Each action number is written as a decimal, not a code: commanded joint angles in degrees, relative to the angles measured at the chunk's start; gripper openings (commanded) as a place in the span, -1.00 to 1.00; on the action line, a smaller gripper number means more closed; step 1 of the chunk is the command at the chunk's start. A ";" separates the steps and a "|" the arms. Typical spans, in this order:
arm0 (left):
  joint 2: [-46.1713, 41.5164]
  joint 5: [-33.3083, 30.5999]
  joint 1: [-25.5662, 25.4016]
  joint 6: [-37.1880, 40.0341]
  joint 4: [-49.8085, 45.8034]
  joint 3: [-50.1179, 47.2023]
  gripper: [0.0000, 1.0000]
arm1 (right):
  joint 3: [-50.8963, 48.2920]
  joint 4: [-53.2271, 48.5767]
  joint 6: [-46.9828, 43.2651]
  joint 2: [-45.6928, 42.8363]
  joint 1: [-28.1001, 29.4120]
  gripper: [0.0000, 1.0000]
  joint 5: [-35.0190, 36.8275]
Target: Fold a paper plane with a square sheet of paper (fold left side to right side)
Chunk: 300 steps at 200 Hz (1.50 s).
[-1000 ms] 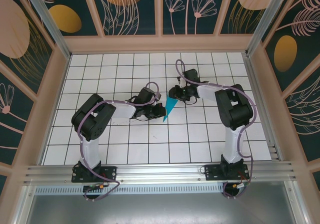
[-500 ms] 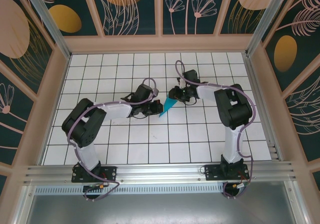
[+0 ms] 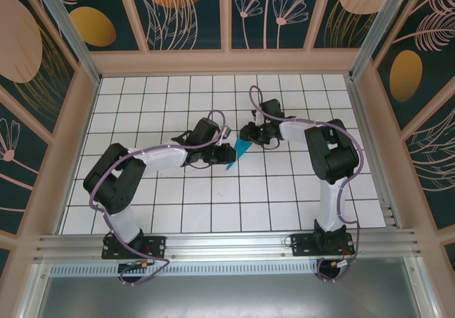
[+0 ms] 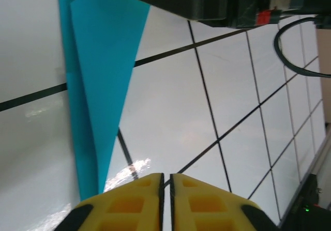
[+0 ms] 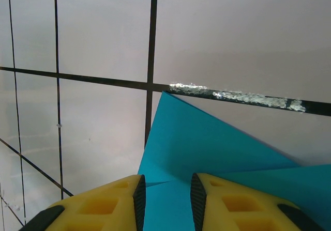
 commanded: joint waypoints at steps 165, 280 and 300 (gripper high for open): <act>13.09 3.59 1.90 2.97 2.73 2.20 -0.88 | -2.28 -3.47 -0.90 1.97 -0.16 -0.33 4.26; 6.54 5.48 2.59 1.77 5.66 -12.76 -0.92 | -2.08 -3.95 -1.16 2.41 -0.35 -0.33 4.70; 5.42 5.64 2.55 3.53 3.78 -13.16 -0.93 | -2.02 -3.95 -1.16 2.49 -0.39 -0.33 4.79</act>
